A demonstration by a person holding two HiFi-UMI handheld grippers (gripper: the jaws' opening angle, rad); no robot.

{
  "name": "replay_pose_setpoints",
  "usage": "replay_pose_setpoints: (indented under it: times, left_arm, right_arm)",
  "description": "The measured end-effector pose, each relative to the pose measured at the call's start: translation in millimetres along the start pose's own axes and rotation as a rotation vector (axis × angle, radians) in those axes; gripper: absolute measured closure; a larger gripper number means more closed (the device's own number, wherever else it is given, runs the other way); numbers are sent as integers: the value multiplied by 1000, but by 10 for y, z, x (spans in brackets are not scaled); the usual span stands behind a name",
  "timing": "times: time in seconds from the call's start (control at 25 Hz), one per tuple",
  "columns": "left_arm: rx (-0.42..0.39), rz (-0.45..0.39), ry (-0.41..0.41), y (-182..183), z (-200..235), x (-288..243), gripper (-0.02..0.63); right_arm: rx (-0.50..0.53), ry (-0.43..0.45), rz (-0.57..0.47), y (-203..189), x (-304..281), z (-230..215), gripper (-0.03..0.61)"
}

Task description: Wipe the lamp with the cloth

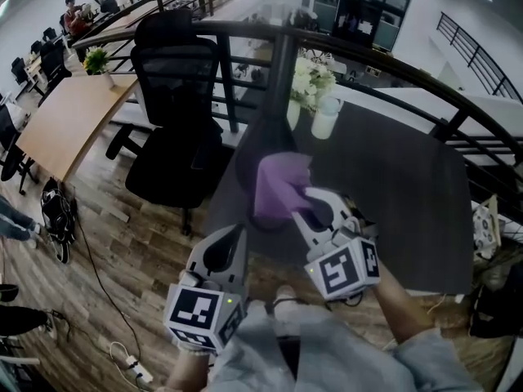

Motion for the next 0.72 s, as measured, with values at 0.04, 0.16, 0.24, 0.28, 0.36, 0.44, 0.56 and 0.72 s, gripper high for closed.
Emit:
replay_pose_setpoints:
  times: [0.04, 0.16, 0.24, 0.28, 0.36, 0.44, 0.56, 0.72]
  left_arm:
    - [-2, 3, -3, -7, 0, -3, 614]
    - [18, 3, -10, -27, -2, -11, 614]
    - [29, -19, -19, -34, -11, -37, 614]
    - [29, -24, -23, -28, -21, -48, 614]
    - [27, -15, -29, -17, -47, -61, 614]
    - [19, -16, -42, -38, -70, -82, 615]
    - [11, -9, -58, -76, -117, -115, 614]
    - [14, 4, -67, -112, -164, -134, 614]
  right_arm:
    - [-18, -7, 5, -26, 43, 11, 528]
    - [-85, -28, 28, -130, 169, 50, 528]
    - [-141, -39, 48, -204, 255, 59, 528]
    - [-173, -46, 54, -244, 295, 63, 528]
    - [-225, -59, 65, -305, 367, 73, 528]
    - [-264, -69, 75, -343, 431, 98, 527]
    - [-347, -79, 82, -416, 519, 176, 528]
    - [-483, -88, 86, -508, 578, 282, 528]
Point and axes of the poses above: the fingertips, and each gripper's own axes: x backward along the fingers, z to its left, y out of its top, the point moved 7 cm from there along x, backward along the fingers, and after that the axes turned 4 degrees about -x, right-handed, at the moved point
